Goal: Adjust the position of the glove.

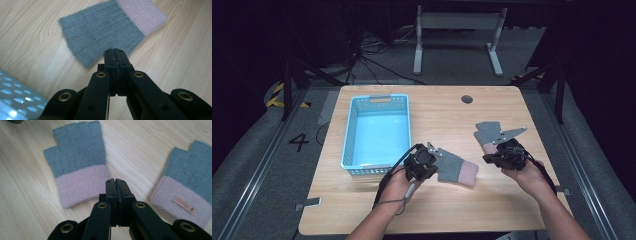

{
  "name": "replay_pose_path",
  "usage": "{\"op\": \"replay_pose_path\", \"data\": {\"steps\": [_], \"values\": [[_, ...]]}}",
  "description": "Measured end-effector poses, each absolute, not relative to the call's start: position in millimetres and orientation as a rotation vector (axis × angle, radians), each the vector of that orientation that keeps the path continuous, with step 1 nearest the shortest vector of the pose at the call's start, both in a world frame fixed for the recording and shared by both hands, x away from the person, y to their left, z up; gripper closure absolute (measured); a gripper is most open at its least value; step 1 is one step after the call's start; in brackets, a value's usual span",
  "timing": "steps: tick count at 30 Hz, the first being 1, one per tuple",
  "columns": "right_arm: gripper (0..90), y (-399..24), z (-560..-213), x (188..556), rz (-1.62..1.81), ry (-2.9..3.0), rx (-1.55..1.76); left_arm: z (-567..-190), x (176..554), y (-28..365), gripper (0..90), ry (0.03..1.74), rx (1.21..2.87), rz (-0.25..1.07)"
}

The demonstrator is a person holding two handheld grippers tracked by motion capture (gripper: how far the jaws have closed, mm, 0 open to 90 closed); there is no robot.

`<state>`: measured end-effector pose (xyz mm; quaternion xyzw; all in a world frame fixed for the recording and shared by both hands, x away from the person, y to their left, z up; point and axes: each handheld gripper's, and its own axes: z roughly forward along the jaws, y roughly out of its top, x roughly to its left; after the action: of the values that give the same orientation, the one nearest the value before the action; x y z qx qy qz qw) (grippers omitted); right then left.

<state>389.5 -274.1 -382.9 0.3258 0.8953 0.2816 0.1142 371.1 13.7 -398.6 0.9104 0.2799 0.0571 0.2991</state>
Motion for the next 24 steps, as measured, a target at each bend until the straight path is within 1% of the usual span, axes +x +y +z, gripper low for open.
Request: {"op": "replay_pose_path", "data": {"steps": [6,12,24], "values": [[89.5,-265,-388,383,0.822,2.661,0.922,-404,373,6,90.0,0.710,2.437,0.170],[89.5,-253,-394,377,0.830,2.713,0.873,-411,377,1,89.9,0.734,2.436,0.151],[89.5,-230,-413,368,0.793,2.818,0.790,-427,381,-17,89.9,0.707,2.532,0.139]]}}
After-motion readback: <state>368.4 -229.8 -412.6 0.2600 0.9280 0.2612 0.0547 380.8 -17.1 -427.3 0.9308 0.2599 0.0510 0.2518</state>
